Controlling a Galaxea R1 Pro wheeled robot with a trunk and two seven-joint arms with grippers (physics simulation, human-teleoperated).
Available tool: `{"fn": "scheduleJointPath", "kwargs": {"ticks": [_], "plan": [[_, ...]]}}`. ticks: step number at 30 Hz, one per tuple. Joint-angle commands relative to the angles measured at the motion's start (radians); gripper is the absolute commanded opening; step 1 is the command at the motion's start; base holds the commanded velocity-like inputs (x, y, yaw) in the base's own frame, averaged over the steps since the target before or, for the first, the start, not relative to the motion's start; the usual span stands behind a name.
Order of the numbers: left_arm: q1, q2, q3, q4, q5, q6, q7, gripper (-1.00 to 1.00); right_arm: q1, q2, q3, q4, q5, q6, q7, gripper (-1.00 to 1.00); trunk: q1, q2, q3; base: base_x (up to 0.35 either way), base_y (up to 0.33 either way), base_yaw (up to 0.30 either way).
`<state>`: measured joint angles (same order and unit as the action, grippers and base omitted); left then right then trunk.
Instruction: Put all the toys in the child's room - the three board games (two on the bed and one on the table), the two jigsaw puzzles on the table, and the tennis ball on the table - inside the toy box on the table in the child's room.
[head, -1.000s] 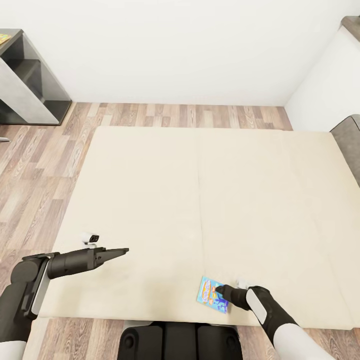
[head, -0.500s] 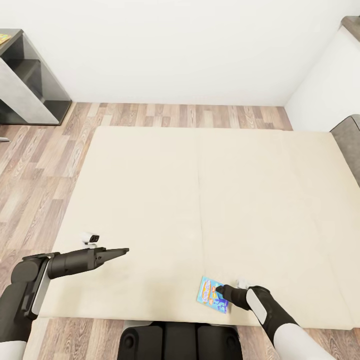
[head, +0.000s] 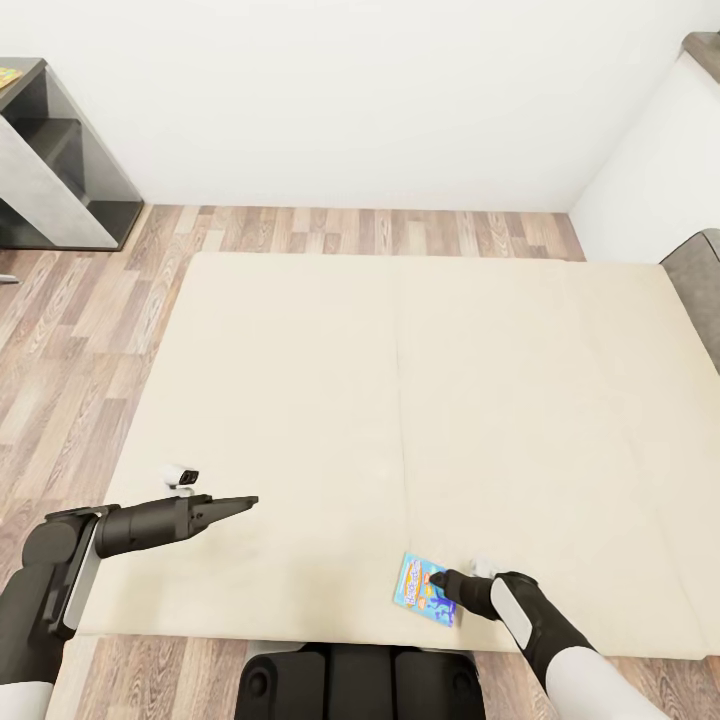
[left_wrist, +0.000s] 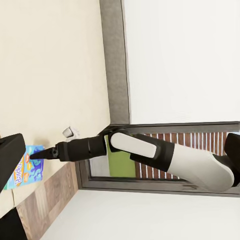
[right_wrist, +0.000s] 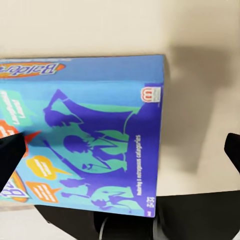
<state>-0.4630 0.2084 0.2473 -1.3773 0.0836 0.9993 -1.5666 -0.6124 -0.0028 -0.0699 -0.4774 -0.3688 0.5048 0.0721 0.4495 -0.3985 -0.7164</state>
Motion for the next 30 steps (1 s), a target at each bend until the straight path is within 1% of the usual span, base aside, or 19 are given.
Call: {"fn": "scheduleJointPath", "kwargs": {"ticks": [1,10,30], "plan": [[0.0,0.0,0.0,0.0,-0.001,0.01,-0.004,1.0,0.0,0.001,-0.005,-0.001,0.001,0.006,0.005,1.0,0.001,-0.001,-0.001,0.0,0.0,0.0],[0.0,0.0,0.0,0.0,-0.001,0.01,-0.004,1.0,0.0,0.004,-0.003,-0.002,0.003,0.005,0.025,1.0,0.001,-0.001,-0.001,0.0,0.0,0.0],[0.0,0.0,0.0,0.0,-0.001,0.01,-0.004,1.0,0.0,0.01,-0.002,-0.003,0.004,0.003,0.03,1.0,0.001,-0.001,-0.001,0.0,0.0,0.0]]}}
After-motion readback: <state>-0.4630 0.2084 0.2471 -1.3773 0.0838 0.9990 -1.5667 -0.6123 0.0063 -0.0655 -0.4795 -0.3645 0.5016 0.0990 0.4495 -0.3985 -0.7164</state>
